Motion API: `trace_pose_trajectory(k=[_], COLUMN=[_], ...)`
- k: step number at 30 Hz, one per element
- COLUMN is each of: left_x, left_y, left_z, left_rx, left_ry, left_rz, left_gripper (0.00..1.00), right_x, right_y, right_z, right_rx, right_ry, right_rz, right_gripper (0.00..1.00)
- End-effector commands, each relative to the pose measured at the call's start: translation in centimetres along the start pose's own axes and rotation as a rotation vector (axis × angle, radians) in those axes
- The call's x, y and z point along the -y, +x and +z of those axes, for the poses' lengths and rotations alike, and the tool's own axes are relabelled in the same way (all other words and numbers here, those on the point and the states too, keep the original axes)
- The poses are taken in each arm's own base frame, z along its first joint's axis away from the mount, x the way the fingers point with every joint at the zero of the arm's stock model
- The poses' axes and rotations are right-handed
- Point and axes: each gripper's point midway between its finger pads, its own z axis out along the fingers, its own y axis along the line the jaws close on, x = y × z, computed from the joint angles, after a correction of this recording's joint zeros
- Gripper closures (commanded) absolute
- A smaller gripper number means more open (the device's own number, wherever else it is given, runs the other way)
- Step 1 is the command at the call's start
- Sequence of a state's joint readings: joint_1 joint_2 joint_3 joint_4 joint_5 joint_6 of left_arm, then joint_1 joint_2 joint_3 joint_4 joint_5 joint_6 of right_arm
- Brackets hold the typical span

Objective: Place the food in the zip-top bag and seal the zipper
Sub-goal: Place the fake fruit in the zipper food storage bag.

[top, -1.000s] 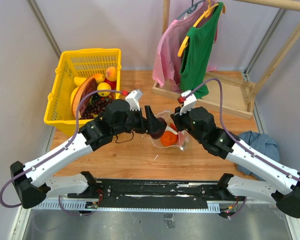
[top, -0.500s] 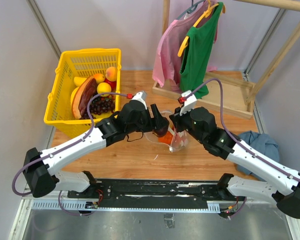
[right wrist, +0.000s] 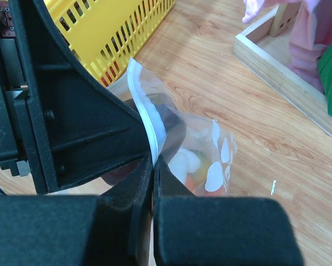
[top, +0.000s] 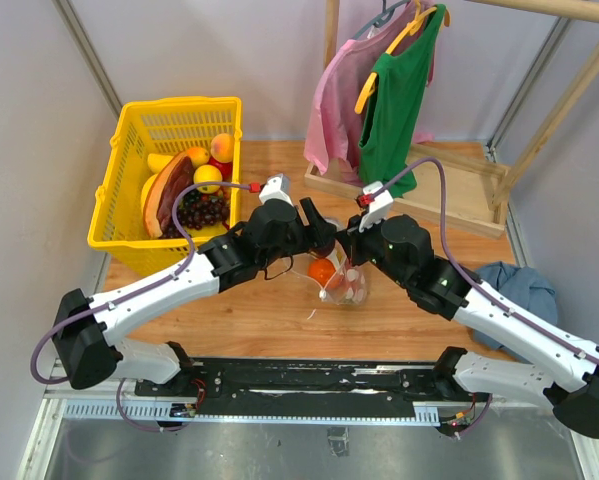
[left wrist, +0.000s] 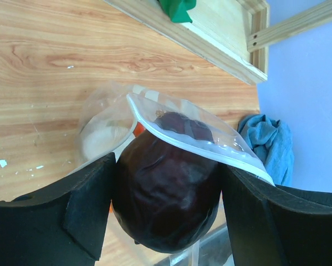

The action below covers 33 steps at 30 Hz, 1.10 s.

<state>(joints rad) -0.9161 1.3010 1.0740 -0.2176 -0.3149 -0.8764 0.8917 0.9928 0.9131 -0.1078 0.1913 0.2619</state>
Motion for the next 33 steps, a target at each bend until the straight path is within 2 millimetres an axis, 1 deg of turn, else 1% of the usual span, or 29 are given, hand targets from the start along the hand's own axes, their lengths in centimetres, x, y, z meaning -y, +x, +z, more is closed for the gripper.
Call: trace_pose_trajectory(k=[1, 4, 9, 14, 17, 19, 24, 28, 33], left_x=[1.0, 0.8, 1.2, 1.1, 0.7, 0.8, 0.6, -0.8, -3.5], left_y=[-0.4, 0.0, 0.5, 1.0, 0.9, 0.6, -0.3, -0.2, 1.3], left_z=[0.4, 0.5, 0.4, 0.1, -0.6, -1.4, -4.2, -6.1, -7.3], left_rx=[0.040, 0.029, 0.002, -0.037, -0.054, -0.068, -0.095, -0.126, -0.176], left_ry=[0.030, 0.026, 0.048, 0.044, 0.024, 0.015, 0.001, -0.050, -0.140], left_rz=[0.004, 0.010, 0.025, 0.050, 0.083, 0.100, 0.128, 0.126, 0.095], left_gripper=[0.30, 0.25, 0.17, 0.13, 0.13, 0.13, 0.13, 0.15, 0.25], right_x=[0.3, 0.3, 0.4, 0.5, 0.7, 0.8, 1.0, 1.0, 0.9], right_y=[-1.1, -1.0, -0.9, -0.8, -0.8, -0.9, -1.0, -0.8, -0.9], right_z=[-0.1, 0.0, 0.0, -0.1, -0.1, -0.2, -0.2, 0.0, 0.0], right_rx=[0.050, 0.048, 0.047, 0.049, 0.052, 0.054, 0.058, 0.053, 0.053], right_ry=[0.002, 0.000, 0.007, 0.012, 0.020, 0.027, 0.036, 0.035, 0.032], right_rz=[0.031, 0.034, 0.035, 0.036, 0.037, 0.036, 0.031, 0.028, 0.028], right_gripper=[0.99, 0.99, 0.99, 0.99, 0.99, 0.99, 0.99, 0.99, 0.99])
